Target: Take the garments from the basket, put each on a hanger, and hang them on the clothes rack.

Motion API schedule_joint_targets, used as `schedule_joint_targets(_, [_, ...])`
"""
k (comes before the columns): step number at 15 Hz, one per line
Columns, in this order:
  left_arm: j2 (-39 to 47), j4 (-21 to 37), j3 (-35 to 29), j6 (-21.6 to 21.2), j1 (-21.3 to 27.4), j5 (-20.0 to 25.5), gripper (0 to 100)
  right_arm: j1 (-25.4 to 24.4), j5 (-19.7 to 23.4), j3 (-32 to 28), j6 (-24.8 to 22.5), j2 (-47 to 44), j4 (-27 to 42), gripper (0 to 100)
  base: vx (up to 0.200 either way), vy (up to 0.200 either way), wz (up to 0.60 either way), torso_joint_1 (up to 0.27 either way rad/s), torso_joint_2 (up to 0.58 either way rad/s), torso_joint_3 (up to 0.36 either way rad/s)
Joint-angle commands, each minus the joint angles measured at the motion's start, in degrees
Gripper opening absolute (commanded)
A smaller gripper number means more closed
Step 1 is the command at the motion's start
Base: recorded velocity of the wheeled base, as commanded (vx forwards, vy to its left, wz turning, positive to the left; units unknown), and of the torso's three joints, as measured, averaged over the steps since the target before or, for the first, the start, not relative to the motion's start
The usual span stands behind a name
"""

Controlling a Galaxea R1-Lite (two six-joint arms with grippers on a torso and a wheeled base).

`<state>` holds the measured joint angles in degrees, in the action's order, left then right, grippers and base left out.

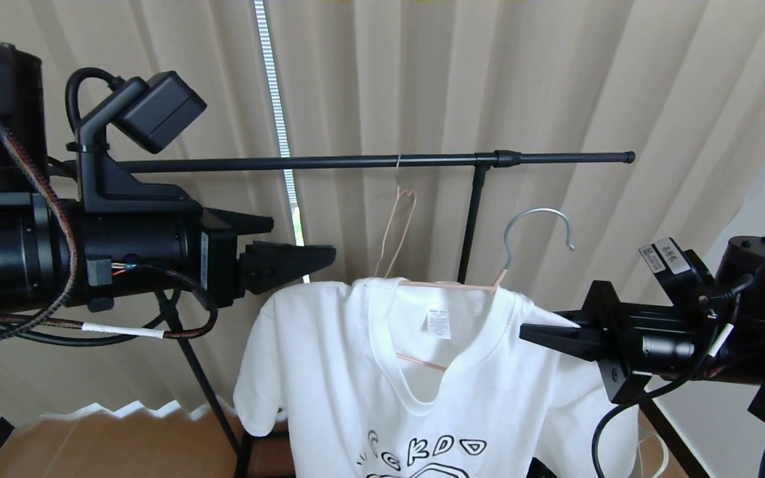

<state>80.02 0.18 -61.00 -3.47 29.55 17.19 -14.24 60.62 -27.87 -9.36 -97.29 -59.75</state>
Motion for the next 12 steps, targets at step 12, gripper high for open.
schedule_joint_targets(12, [15.1,25.6,-21.7,-28.2,0.9,20.6,100,-1.3,2.0,0.6,0.0,-0.2,0.0,0,0.000,0.000,0.00,0.000,0.00,0.000])
